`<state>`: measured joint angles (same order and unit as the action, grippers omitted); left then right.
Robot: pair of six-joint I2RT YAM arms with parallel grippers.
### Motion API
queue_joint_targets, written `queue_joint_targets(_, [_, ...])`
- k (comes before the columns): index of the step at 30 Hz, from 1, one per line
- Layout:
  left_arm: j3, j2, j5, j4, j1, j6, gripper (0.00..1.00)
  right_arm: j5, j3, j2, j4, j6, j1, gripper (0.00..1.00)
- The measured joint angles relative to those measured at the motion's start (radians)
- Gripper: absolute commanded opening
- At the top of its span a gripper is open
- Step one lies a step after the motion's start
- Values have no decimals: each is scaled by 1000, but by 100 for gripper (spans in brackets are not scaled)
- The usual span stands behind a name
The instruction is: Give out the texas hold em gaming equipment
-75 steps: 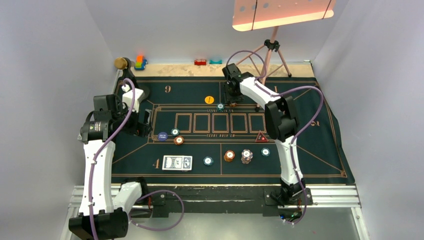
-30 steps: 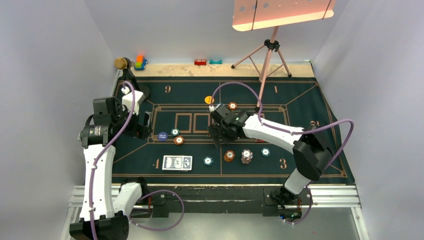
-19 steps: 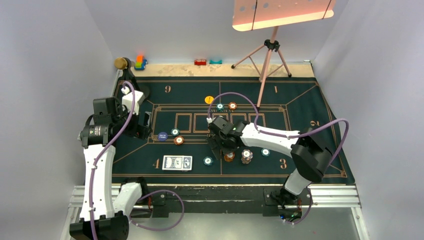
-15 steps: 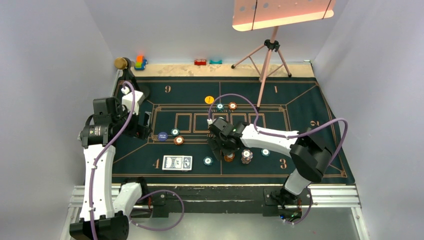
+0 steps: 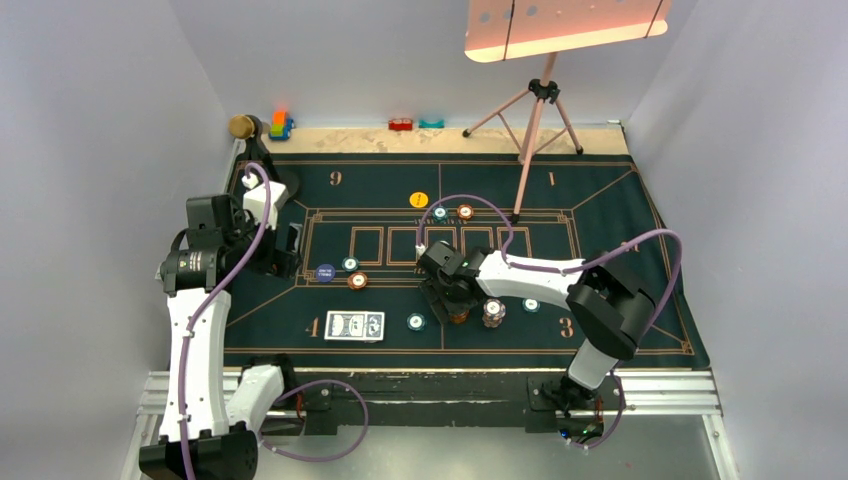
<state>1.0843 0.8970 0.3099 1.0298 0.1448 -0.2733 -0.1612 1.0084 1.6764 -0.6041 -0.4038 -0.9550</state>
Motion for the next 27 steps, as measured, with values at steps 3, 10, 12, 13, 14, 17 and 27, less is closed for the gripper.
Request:
queue_joint_targets(3, [0, 1, 0, 0, 0, 0, 100, 0, 0, 2, 0, 0, 0, 60])
queue_joint_targets(10, [0, 1, -1, 0, 0, 0, 100, -2, 0, 2, -1, 0, 0, 34])
queue_joint_targets(12, [0, 1, -1, 0, 0, 0, 100, -1, 0, 2, -1, 0, 0, 32])
queue_joint_targets(13, [0, 1, -1, 0, 0, 0, 100, -1, 0, 2, -2, 0, 0, 31])
queue_joint_targets(14, [0, 1, -1, 0, 0, 0, 100, -2, 0, 2, -2, 0, 0, 31])
queue_joint_targets(17, [0, 1, -1, 0, 0, 0, 100, -2, 4, 2, -12, 0, 0, 30])
queue_joint_targets(27, [0, 1, -1, 0, 0, 0, 100, -16, 90, -23, -87, 5, 0, 26])
